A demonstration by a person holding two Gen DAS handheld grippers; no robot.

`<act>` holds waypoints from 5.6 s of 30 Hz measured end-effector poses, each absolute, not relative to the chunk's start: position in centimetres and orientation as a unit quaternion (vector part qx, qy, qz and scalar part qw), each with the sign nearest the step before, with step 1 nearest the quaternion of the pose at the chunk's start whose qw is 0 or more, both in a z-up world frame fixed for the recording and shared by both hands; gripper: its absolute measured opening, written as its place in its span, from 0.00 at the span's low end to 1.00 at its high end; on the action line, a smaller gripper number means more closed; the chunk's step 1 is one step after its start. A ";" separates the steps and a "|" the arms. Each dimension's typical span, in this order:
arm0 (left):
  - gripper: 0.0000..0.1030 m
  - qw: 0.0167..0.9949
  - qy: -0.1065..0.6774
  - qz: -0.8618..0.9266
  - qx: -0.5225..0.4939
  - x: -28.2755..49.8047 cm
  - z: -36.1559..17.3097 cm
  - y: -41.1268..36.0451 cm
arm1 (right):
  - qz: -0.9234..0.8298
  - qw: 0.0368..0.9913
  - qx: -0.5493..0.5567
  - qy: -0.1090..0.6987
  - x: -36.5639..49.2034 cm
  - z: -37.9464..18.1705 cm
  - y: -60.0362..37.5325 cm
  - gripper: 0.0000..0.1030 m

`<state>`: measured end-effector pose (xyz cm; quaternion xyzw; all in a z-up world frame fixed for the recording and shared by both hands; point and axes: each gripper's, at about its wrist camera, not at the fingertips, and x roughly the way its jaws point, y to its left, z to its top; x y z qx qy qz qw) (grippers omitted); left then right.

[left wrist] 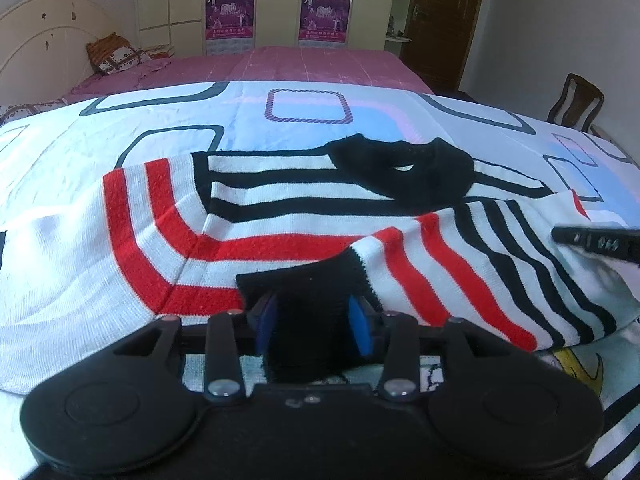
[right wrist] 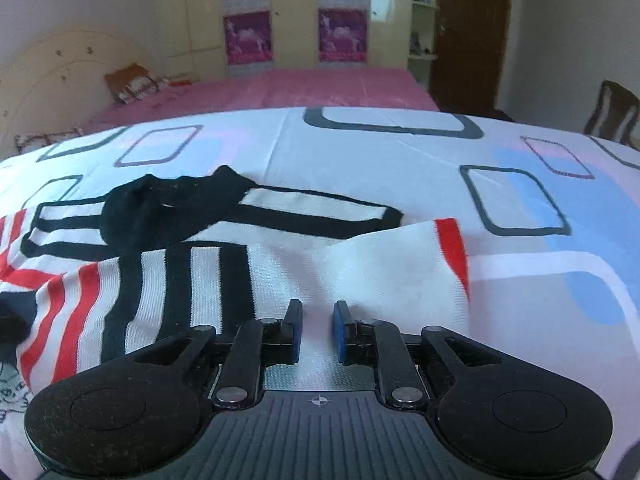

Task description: Fold small clothes

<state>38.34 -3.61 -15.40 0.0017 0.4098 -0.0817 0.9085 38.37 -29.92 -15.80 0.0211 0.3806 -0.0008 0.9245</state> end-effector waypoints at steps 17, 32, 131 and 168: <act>0.56 0.902 0.429 -0.051 0.003 37.6 -13.9 -2.4 | 0.059 0.912 -0.003 0.406 37.7 -16.6 -22.4 0.62; 0.60 0.911 0.411 -0.015 -0.033 34.6 -11.5 4.9 | 0.051 0.913 -0.017 0.404 35.4 -16.4 -18.8 0.62; 0.20 0.932 0.352 -0.020 0.085 35.3 -16.2 5.2 | 0.035 0.930 0.083 0.357 34.4 -13.1 -22.8 0.06; 0.45 0.906 0.414 -0.013 -0.084 47.1 -15.7 7.1 | -0.001 0.916 0.082 0.392 34.3 -15.0 -27.6 0.09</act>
